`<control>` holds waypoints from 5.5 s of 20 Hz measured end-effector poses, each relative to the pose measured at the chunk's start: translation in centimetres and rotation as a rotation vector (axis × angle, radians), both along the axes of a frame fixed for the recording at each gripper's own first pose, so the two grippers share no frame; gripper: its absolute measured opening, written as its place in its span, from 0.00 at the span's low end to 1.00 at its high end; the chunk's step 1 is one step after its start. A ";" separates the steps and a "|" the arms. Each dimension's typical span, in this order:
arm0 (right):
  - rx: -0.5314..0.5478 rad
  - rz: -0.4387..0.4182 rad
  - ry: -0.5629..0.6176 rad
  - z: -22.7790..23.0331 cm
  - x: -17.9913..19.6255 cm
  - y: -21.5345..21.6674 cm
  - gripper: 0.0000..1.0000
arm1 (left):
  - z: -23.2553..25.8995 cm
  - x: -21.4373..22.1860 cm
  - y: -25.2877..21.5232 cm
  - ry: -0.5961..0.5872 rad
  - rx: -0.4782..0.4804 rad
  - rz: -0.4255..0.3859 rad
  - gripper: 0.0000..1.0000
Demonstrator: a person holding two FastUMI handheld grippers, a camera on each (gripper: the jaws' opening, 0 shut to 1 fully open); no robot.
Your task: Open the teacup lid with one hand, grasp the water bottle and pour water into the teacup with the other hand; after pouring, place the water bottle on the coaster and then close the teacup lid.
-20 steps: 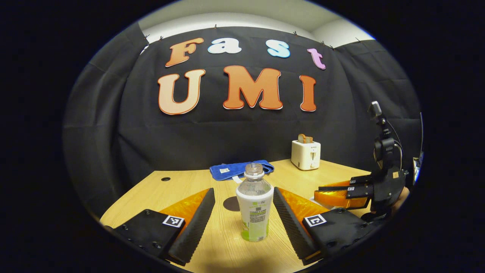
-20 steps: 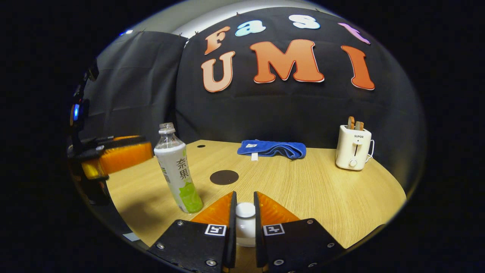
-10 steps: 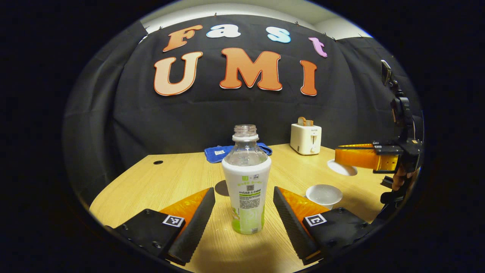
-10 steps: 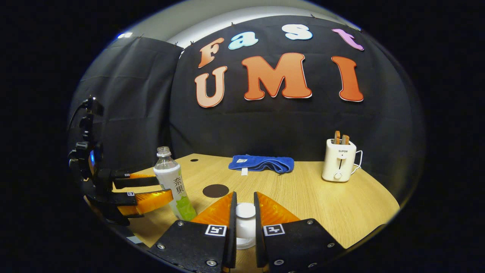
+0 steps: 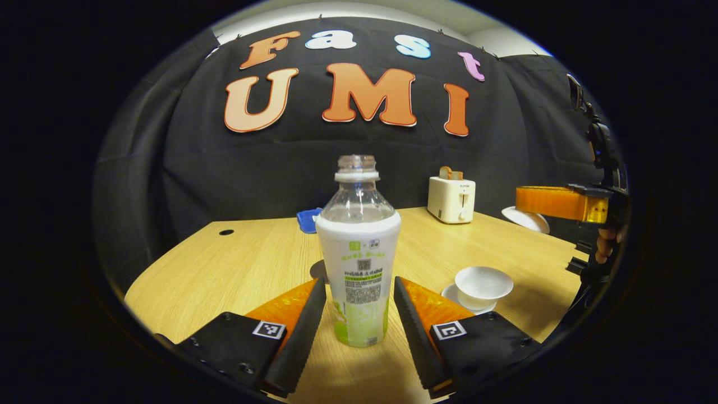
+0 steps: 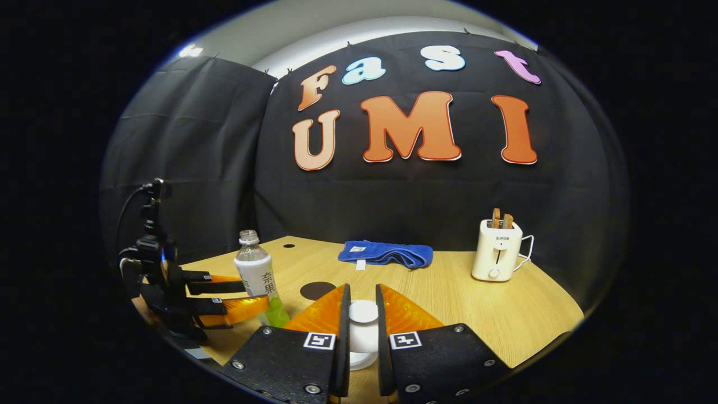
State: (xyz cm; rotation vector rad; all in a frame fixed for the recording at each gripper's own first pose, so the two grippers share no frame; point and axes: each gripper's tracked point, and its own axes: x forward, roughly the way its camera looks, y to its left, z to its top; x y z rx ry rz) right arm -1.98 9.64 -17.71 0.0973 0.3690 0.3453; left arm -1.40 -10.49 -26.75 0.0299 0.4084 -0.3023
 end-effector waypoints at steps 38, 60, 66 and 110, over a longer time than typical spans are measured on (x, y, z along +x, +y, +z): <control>0.004 -0.108 -0.088 2.5 -0.9 -5.9 0.21 | 2.2 3.1 -0.5 -0.330 0.983 -0.317 0.61; 0.013 -0.132 -0.044 0.5 -2.0 -7.5 0.21 | 0.8 3.3 -3.8 -0.471 1.418 -0.611 0.58; 0.008 -0.139 -0.044 0.4 -2.2 -8.1 0.25 | 0.9 3.6 -4.4 -0.523 1.500 -0.647 0.61; 0.018 -0.160 -0.057 0.5 -2.9 -9.5 0.21 | 3.7 4.7 -7.2 -0.743 1.679 -0.696 0.61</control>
